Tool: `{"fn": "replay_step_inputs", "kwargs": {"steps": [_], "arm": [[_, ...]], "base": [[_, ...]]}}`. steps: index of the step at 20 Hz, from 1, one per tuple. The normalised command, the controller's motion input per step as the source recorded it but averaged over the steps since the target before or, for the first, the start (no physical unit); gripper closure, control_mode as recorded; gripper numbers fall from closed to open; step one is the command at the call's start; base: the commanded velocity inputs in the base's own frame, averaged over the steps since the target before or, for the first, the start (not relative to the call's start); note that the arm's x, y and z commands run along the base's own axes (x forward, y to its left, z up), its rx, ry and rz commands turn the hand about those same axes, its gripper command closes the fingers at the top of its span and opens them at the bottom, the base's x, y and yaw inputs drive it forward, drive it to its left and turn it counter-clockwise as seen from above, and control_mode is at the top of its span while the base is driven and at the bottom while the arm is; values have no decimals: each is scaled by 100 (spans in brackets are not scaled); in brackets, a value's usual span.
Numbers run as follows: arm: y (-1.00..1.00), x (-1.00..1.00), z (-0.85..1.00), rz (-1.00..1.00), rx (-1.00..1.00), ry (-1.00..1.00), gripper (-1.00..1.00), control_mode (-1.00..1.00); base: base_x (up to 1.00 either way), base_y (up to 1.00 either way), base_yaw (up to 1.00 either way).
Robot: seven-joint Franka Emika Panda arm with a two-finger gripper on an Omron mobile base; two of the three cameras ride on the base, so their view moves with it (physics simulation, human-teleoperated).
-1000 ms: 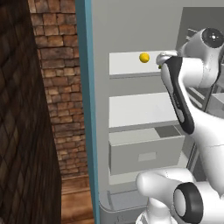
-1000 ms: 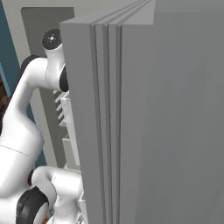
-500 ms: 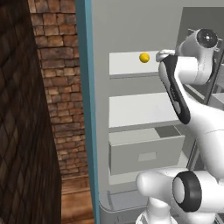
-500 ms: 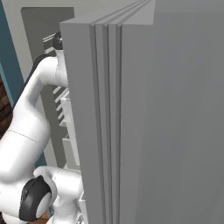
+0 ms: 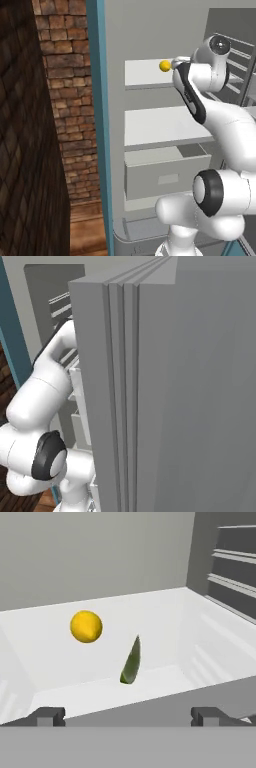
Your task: Take the lemon wedge from the fridge and place it on the plate with fish on the dining counter.
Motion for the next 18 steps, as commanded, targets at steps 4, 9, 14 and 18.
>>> {"fn": "replay_step_inputs", "kwargs": {"steps": [4, 9, 14, 18], "arm": [[-12, 36, -33, 0, 0, 6, -100, -100], [-17, 34, -12, 0, 0, 1, -100, -100], [-16, 41, -15, 0, 0, 0, -100, -100], [-6, 37, -11, 0, 0, 0, -100, -100]], "base": [[0, 0, 0], [0, 0, 0], [0, 0, 0], [0, 0, 0]]}}
